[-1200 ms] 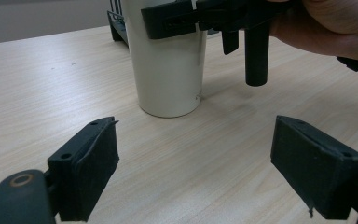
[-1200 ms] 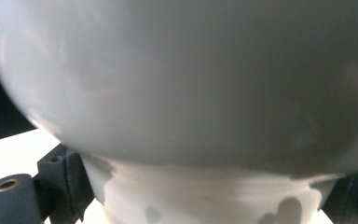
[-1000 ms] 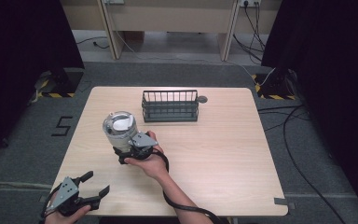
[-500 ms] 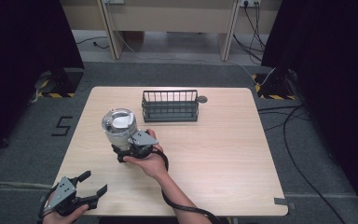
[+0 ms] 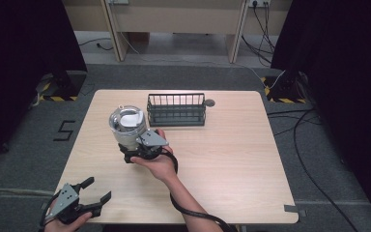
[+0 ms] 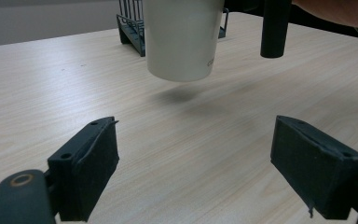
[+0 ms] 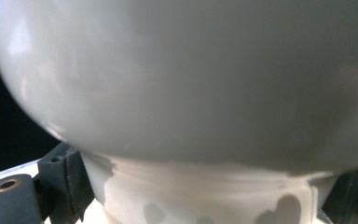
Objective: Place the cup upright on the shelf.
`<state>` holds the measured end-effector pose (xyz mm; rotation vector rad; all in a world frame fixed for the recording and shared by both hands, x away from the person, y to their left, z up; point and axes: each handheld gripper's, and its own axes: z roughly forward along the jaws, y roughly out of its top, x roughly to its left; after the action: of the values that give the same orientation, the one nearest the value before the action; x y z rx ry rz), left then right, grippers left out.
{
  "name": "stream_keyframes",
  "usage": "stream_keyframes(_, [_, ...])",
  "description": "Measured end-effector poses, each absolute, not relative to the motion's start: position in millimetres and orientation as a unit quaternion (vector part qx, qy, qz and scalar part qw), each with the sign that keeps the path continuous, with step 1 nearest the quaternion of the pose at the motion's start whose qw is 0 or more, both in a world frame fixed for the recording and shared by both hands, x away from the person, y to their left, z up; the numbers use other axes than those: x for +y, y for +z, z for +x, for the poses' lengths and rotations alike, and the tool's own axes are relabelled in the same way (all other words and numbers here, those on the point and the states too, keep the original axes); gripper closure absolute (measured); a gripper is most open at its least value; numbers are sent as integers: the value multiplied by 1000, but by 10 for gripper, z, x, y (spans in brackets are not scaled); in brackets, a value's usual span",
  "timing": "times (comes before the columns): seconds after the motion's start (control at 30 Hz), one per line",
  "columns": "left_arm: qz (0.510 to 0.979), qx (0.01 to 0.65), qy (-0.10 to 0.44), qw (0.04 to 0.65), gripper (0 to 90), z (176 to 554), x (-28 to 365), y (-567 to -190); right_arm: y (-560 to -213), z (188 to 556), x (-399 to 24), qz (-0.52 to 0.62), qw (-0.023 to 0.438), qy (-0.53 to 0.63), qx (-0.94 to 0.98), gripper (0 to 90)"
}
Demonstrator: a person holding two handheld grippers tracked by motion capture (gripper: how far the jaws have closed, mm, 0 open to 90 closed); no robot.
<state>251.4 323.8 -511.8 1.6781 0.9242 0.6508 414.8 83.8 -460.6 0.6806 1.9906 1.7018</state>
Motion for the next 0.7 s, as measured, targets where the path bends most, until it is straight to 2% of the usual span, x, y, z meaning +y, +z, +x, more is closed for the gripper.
stream_keyframes(0.7, [704,389,270,529,143,2525,3231,-5130,-4459,4308,449,281,251,603,703,104])
